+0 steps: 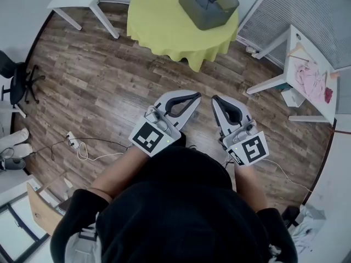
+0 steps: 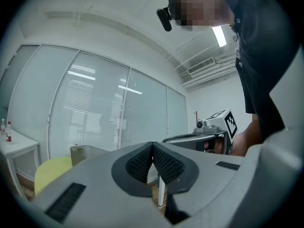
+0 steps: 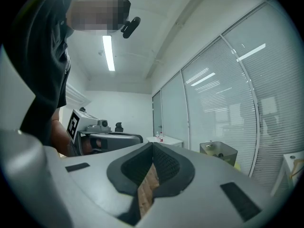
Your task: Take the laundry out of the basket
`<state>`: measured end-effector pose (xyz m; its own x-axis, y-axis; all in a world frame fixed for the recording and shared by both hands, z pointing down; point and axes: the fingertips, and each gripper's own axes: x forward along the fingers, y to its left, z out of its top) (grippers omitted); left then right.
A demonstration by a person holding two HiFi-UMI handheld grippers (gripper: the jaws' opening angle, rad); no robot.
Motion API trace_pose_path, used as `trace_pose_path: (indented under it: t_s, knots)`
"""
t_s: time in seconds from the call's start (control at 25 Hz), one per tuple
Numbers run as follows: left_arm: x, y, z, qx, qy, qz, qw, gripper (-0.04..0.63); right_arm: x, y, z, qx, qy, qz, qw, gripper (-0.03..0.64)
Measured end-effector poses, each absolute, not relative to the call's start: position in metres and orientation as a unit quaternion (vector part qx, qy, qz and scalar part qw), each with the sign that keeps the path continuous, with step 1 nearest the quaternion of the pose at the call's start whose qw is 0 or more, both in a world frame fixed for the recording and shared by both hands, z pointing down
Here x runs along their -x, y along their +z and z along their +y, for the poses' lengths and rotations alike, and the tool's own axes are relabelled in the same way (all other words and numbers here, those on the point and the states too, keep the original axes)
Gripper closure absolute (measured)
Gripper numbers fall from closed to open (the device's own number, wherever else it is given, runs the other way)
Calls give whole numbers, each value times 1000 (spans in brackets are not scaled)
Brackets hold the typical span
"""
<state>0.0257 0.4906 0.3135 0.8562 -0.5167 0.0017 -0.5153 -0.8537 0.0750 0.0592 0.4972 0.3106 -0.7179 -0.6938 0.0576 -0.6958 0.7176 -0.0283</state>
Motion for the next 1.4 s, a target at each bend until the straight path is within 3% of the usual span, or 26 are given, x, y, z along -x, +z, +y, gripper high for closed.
trace_pose_path:
  t_s: [0.6, 1.4]
  knots:
    - [16, 321, 408, -963, -3, -267, 43, 586, -19, 311, 416, -383, 19, -923, 34, 594]
    - [-13, 320, 322, -957, 3, -288, 34, 586, -59, 310, 324, -371, 17, -928, 25, 594]
